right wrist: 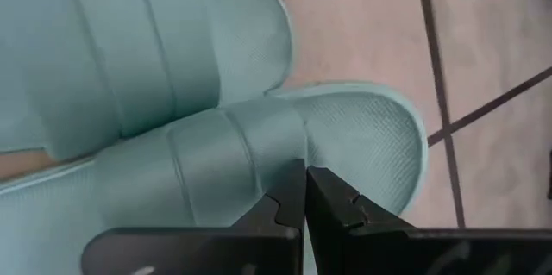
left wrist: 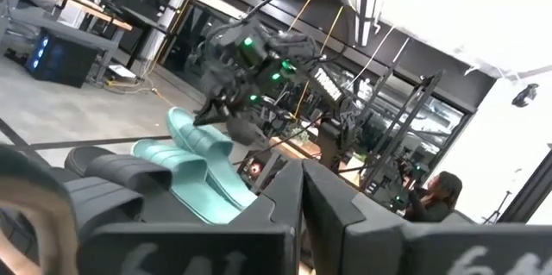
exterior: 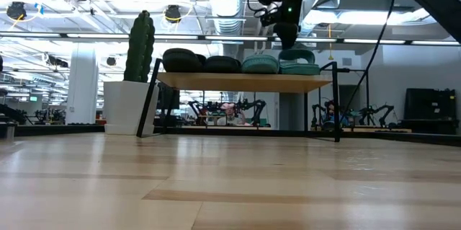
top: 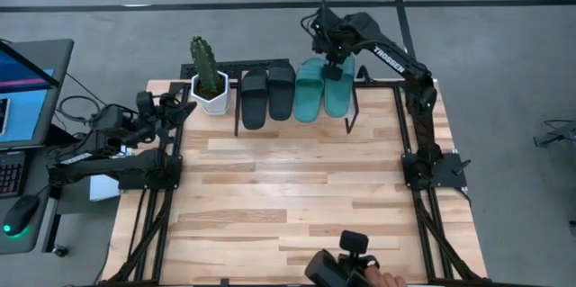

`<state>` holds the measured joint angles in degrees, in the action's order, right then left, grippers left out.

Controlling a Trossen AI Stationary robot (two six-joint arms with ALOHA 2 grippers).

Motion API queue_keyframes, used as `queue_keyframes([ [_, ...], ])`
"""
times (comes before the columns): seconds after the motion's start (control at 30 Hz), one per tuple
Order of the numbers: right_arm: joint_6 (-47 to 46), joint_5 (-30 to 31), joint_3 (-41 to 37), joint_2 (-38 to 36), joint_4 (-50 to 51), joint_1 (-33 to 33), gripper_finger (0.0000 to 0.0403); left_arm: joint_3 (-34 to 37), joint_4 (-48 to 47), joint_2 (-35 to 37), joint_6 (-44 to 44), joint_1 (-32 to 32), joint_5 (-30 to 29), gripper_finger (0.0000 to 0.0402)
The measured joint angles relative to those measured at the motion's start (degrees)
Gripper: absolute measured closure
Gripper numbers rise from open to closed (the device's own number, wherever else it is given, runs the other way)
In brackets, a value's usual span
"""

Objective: Pick and place slides into the shelf
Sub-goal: Put the green slide on the shelf

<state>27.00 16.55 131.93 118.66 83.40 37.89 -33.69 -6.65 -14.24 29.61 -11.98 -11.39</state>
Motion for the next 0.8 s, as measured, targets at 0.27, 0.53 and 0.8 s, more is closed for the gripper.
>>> queue_keyframes([
  [0.27, -0.45, -1.42, -0.06, 5.04, 2.28, 0.56, 0.0403, 0.0, -0.34, 0.0, 0.02, -0.01, 0.02, 0.0401],
  [0.53, -0.19, -3.88, -0.01, 7.05, 1.69, 0.57, 0.0403, 0.0, -1.73, 0.0, 0.04, -0.01, 0.04, 0.0401],
  [0.8, -0.51, -2.47, -0.05, 5.98, -1.23, -0.31, 0.0403, 0.0, -2.71, 0.0, 0.09, -0.01, 0.06, 0.0401],
])
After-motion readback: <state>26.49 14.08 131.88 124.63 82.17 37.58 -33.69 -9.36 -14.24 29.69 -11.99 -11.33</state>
